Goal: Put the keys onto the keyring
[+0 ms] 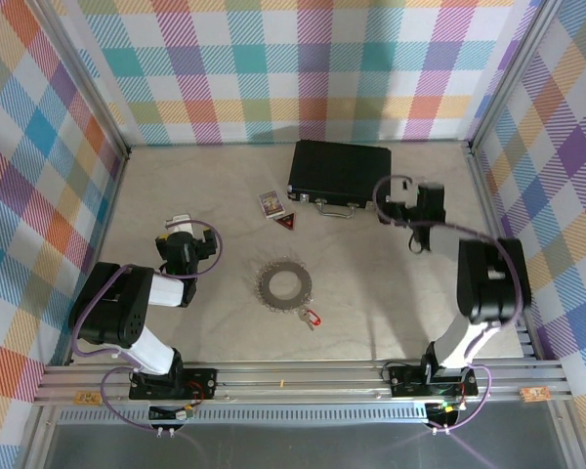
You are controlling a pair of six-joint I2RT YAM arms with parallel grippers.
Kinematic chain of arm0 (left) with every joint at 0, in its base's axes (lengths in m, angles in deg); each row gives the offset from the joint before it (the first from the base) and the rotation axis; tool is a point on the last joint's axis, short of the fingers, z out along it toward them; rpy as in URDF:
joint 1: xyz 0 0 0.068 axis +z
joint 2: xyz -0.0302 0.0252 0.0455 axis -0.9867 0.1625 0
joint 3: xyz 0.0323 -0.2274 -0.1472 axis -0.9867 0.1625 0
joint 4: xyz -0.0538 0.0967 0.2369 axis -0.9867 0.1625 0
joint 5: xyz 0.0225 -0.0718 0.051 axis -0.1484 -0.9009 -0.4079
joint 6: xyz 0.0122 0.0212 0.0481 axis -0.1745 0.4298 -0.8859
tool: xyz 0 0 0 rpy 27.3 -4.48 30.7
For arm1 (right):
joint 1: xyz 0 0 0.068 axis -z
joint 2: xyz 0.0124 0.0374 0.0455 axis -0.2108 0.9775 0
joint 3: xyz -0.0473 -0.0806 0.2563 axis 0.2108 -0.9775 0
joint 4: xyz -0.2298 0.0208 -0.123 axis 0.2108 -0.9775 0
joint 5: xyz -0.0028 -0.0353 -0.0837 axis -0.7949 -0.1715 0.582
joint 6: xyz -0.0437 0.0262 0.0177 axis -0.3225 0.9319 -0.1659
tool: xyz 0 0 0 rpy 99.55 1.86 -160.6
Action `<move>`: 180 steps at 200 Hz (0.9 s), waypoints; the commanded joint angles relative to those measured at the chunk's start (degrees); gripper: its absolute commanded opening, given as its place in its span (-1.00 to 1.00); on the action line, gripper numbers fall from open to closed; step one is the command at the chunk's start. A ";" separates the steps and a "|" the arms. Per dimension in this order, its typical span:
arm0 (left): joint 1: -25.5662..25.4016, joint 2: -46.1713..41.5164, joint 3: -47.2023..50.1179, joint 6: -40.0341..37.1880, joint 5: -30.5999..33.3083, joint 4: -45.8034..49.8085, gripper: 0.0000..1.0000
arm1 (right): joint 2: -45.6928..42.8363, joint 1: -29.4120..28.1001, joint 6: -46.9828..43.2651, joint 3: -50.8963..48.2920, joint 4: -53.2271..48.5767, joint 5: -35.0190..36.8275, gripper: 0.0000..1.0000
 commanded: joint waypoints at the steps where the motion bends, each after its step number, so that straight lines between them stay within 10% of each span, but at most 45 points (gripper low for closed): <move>1: 0.28 0.23 -0.88 0.21 -0.41 -1.47 1.00 | 17.98 1.14 -24.82 24.05 -48.43 -48.13 0.98; 16: 0.35 0.22 -0.93 0.04 -0.84 -1.47 0.99 | 26.09 2.67 -45.49 36.91 -72.98 -61.75 0.98; 44: 0.32 0.23 -0.96 -0.05 -0.94 -1.40 0.99 | 14.63 3.75 -30.29 21.18 -47.56 -59.20 0.98; 113: 0.34 0.22 -0.87 -0.05 -1.00 -1.56 0.99 | 14.88 3.58 -39.55 22.08 -55.75 -65.91 0.98; 137: 0.31 0.18 -0.87 -0.05 -0.99 -1.55 0.99 | 22.99 0.07 -53.31 33.00 -76.51 -67.68 0.98; 156: 0.33 0.23 -0.85 -0.02 -0.97 -1.51 1.00 | 34.32 0.10 -82.27 48.38 -109.60 -70.68 0.98; 180: 0.35 0.11 -0.70 -0.18 -1.31 -1.74 1.00 | 31.45 2.21 -85.14 45.10 -108.46 -73.69 0.98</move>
